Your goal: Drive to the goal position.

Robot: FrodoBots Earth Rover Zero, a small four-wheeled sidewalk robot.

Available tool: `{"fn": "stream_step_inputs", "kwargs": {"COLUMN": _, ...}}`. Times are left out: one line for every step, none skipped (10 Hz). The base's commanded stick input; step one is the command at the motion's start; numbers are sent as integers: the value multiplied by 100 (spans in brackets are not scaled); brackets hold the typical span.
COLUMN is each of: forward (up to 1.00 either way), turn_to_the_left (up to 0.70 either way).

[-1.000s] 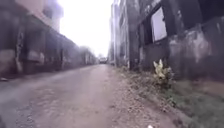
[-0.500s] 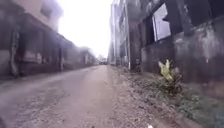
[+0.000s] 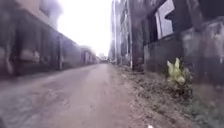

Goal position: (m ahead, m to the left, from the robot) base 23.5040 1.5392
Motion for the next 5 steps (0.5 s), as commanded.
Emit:
{"fn": "stream_step_inputs", "kwargs": {"forward": 50, "turn_to_the_left": 0}}
{"fn": "stream_step_inputs", "kwargs": {"forward": 50, "turn_to_the_left": 14}}
{"fn": "stream_step_inputs", "kwargs": {"forward": 50, "turn_to_the_left": 50}}
{"fn": "stream_step_inputs", "kwargs": {"forward": 50, "turn_to_the_left": 50}}
{"fn": "stream_step_inputs", "kwargs": {"forward": 50, "turn_to_the_left": 32}}
